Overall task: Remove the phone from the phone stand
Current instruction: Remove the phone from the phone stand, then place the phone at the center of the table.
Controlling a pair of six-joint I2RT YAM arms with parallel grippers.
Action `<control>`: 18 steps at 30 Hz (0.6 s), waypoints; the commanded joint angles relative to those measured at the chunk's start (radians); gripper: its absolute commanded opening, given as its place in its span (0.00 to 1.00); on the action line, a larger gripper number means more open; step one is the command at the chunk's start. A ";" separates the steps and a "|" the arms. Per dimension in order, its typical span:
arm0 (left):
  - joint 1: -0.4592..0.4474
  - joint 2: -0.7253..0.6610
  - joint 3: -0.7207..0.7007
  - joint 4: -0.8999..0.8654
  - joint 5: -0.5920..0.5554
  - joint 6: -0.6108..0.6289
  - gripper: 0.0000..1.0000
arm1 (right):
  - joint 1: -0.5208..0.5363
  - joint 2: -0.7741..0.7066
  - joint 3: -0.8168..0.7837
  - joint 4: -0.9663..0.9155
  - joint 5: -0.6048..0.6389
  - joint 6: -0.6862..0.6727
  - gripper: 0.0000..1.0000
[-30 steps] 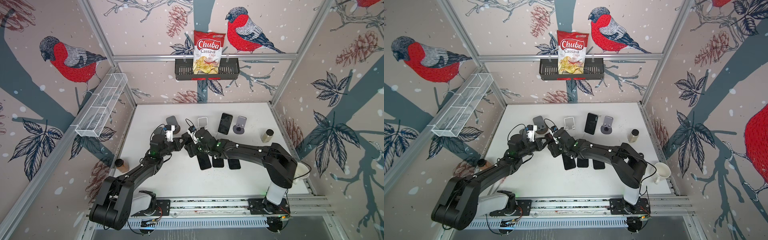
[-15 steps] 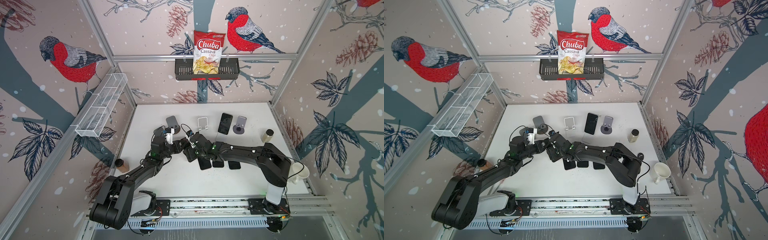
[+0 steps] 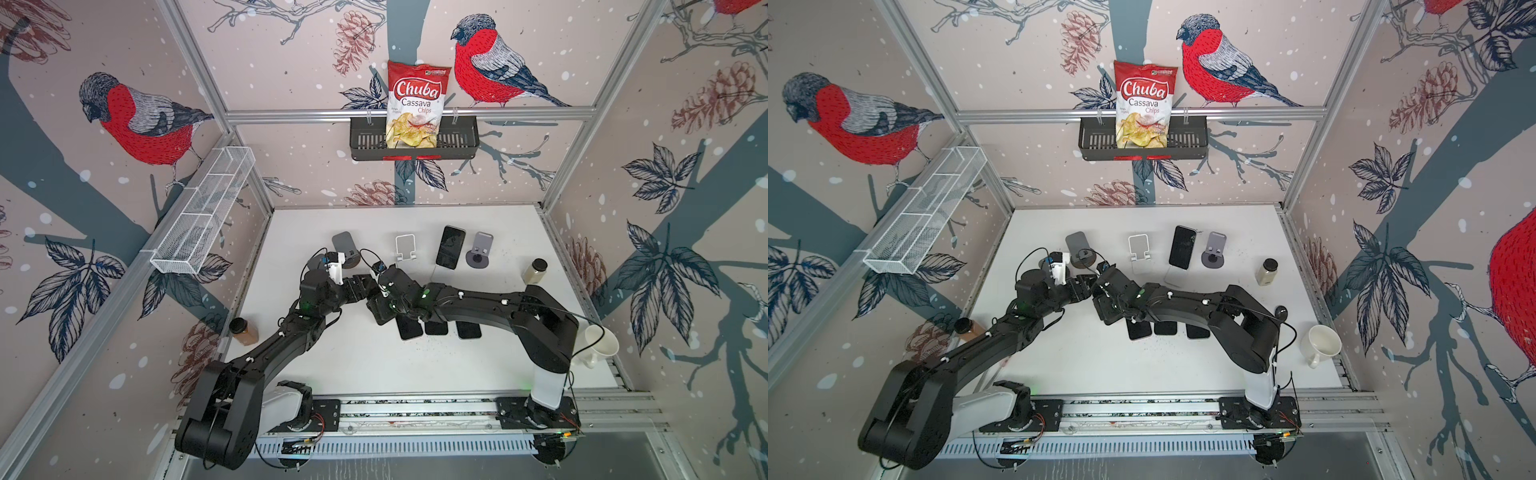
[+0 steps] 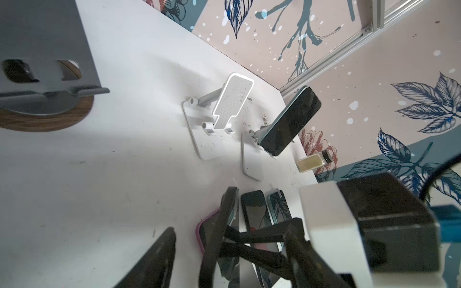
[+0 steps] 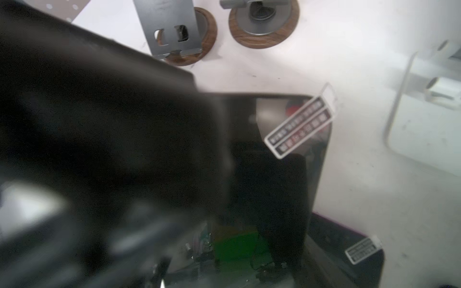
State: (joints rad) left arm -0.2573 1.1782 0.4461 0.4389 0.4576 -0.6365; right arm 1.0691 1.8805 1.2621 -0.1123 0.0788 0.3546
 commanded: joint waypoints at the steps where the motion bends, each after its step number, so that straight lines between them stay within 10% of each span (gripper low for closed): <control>1: 0.002 -0.027 0.039 -0.096 -0.109 0.036 0.78 | -0.001 0.007 0.020 -0.011 0.006 0.026 0.62; 9: 0.034 -0.103 0.087 -0.278 -0.369 -0.022 0.88 | 0.006 0.055 0.103 -0.117 -0.014 0.067 0.62; 18: 0.046 -0.144 0.083 -0.307 -0.397 -0.041 0.88 | 0.029 0.111 0.180 -0.284 0.001 0.152 0.62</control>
State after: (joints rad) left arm -0.2142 1.0378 0.5259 0.1478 0.0906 -0.6636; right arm 1.0939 1.9781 1.4197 -0.3325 0.0704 0.4580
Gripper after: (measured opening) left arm 0.880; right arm 0.741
